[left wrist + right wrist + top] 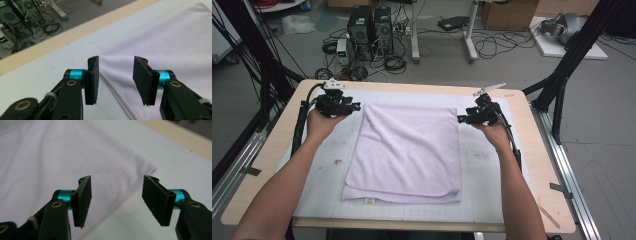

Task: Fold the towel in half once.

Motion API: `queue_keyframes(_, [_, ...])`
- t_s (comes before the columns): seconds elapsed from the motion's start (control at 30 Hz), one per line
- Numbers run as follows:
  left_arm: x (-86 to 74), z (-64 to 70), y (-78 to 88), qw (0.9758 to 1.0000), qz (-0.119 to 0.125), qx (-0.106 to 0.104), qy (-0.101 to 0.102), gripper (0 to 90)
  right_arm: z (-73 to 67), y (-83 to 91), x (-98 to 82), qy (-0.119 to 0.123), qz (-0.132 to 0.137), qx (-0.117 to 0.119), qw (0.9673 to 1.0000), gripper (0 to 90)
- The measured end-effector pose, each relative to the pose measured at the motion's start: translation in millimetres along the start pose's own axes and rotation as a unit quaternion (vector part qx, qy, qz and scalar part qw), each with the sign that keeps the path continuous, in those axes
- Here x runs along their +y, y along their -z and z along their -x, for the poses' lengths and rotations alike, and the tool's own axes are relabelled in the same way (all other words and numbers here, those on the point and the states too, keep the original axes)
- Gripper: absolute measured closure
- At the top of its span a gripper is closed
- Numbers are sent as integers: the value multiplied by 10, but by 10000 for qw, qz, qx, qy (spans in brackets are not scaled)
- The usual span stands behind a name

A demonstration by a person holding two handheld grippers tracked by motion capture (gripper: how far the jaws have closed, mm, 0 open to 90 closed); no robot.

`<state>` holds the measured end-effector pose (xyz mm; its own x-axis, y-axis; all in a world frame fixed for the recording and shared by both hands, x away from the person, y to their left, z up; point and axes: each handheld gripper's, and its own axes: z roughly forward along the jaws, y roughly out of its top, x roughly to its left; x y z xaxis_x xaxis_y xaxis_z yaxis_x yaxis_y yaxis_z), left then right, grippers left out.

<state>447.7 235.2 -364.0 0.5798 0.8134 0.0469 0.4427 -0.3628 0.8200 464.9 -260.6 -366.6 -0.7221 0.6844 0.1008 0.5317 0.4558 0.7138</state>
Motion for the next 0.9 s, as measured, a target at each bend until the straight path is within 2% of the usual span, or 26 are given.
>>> queue_keyframes(0.07, [-121, 58, 49, 9999, 16, -114, -17, 562, -149, 56, -83, 258, 193, -60, 9995, 443])
queue_keyframes(0.13, [-232, 133, 119, 9997, 4, -231, -106, 559, -241, 88, -146, 296, 271, 123, 9991, 443])
queue_keyframes(0.2, [-355, 224, 205, 9992, 75, -352, -159, 556, -377, 144, -230, 434, 318, 142, 9985, 457])
queue_keyframes(0.23, [-411, 277, 253, 9989, 42, -400, -244, 557, -439, 173, -283, 463, 401, 238, 9978, 463])
queue_keyframes(0.37, [-681, 485, 469, 9974, 143, -562, -429, 556, -707, 276, -523, 672, 468, 328, 9961, 493])
queue_keyframes(0.47, [-884, 627, 574, 9960, 22, -677, -580, 557, -892, 295, -728, 827, 385, 360, 9952, 514])
queue_keyframes(0.5, [-948, 668, 606, 9955, -9, -726, -616, 557, -939, 296, -787, 857, 283, 379, 9952, 515])
queue_keyframes(0.53, [-1008, 709, 637, 9950, 20, -795, -599, 564, -986, 301, -855, 882, 302, 431, 9947, 533])
queue_keyframes(0.63, [-1156, 826, 733, 9924, -2, -1060, -626, 604, -1096, 303, -1031, 889, 241, 538, 9943, 548])
queue_keyframes(0.73, [-1224, 928, 808, 9895, -36, -1227, -762, 623, -1202, 291, -1190, 937, 200, 704, 9929, 581])
queue_keyframes(0.83, [-1277, 999, 886, 9853, -102, -1481, -843, 626, -1288, 274, -1328, 954, 180, 872, 9914, 597])
queue_keyframes(0.9, [-1329, 1039, 902, 9840, -207, -1527, -892, 631, -1327, 260, -1407, 936, 146, 919, 9912, 603])
